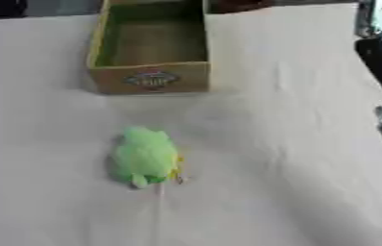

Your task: Pick up objects on the table and place them in the box.

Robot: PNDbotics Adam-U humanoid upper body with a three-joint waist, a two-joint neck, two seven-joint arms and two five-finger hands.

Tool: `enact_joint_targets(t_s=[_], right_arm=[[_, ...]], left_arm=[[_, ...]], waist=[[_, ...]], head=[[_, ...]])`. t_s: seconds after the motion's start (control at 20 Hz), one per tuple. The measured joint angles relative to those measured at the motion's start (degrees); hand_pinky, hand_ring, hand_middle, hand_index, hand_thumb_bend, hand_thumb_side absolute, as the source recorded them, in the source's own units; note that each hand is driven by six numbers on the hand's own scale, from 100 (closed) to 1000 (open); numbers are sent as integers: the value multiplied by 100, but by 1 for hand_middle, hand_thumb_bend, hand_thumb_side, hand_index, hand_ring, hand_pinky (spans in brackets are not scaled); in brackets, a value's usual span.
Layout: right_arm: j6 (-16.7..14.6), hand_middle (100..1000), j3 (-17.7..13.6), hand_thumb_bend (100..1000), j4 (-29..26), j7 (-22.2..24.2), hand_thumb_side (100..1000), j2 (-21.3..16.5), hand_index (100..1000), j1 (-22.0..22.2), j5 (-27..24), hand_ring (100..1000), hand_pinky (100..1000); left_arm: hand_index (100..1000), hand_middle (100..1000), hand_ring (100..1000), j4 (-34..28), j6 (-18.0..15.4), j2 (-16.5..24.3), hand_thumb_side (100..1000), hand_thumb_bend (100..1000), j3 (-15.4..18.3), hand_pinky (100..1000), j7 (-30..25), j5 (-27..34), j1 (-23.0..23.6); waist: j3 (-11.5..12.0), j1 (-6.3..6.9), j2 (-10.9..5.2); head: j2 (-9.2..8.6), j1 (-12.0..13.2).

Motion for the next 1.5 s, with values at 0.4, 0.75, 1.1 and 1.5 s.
enact_joint_targets(t_s=[0.4,0.75,1.1,1.5], right_arm=[[14,582,4,100,0,32,491,0,733,-31,0,594,527],[21,583,38,100,0,66,494,0,735,-56,0,595,528],[250,619,213,100,0,403,595,-185,777,-349,99,621,554],[1162,707,1057,100,-2,2433,821,-606,855,-1480,1263,693,635]], left_arm=[[862,812,833,0,4,0,987,100,2,658,4,0,0],[862,812,832,0,4,0,988,100,2,658,4,0,-3],[862,811,832,0,4,0,988,100,-1,657,2,3,-7],[861,811,833,0,8,0,988,100,-7,657,-16,36,-8]], waist=[[10,-1,1],[8,-20,8],[-13,-56,10],[-9,-120,-6]], head=[[37,299],[55,371],[55,286],[57,7]])
